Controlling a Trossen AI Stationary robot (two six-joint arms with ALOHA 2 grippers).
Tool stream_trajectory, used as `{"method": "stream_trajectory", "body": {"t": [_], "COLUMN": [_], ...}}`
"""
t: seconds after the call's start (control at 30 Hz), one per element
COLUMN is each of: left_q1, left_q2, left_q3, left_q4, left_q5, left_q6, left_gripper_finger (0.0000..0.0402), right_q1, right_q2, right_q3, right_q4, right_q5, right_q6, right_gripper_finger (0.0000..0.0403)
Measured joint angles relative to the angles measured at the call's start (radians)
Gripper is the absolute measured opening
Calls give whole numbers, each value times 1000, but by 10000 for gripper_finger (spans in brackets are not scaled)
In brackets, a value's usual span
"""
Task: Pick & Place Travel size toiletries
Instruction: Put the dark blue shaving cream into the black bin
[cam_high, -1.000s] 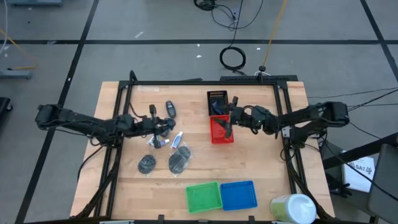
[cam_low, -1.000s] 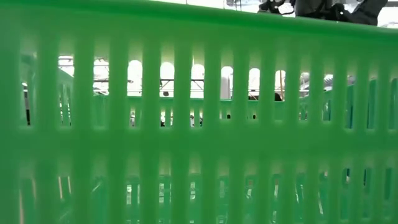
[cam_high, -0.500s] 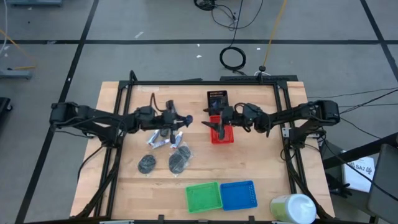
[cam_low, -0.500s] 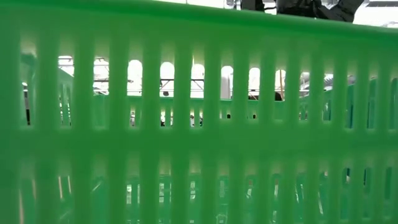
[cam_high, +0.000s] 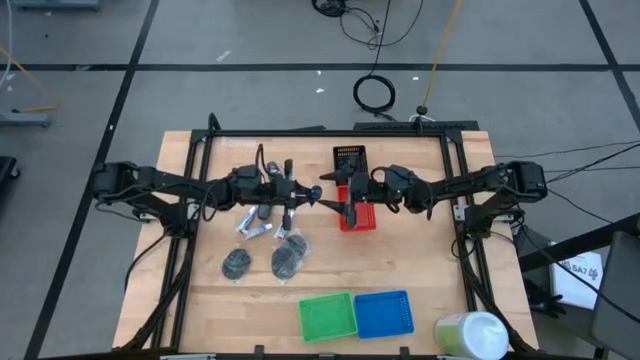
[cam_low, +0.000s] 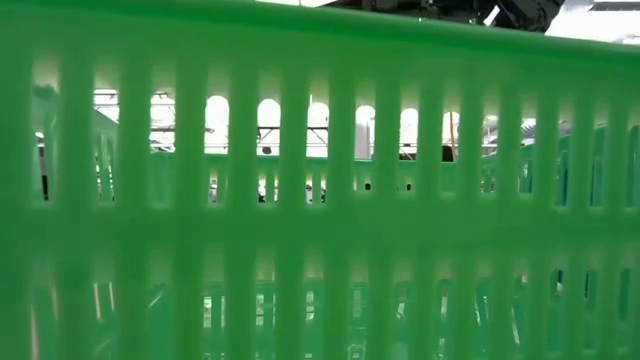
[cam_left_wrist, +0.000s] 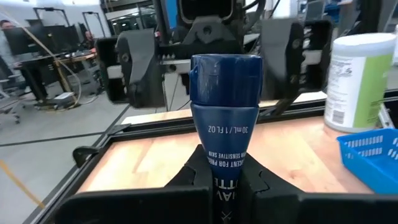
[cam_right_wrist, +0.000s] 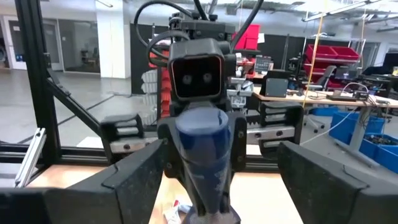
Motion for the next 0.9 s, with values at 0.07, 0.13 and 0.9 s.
{"method": "stream_trajectory", "body": {"t": [0.07,0.13,0.9], "left_q1": [0,0,10], "left_q2": [0,0,0], "left_q3": [1,1,1], "left_q4": [0,1,-20], "left_q5": [5,5,3], "left_q6": [-4,-6,-19], "left_gripper_finger": [13,23,8], "right_q1": [0,0,4], "right_q2": [0,0,0], "right_q3": [1,1,25], "right_q4": [-1,-1,-44], "right_q5": [0,0,-79], "right_q6": [-6,-13,0], "right_gripper_finger": [290,287,281]}}
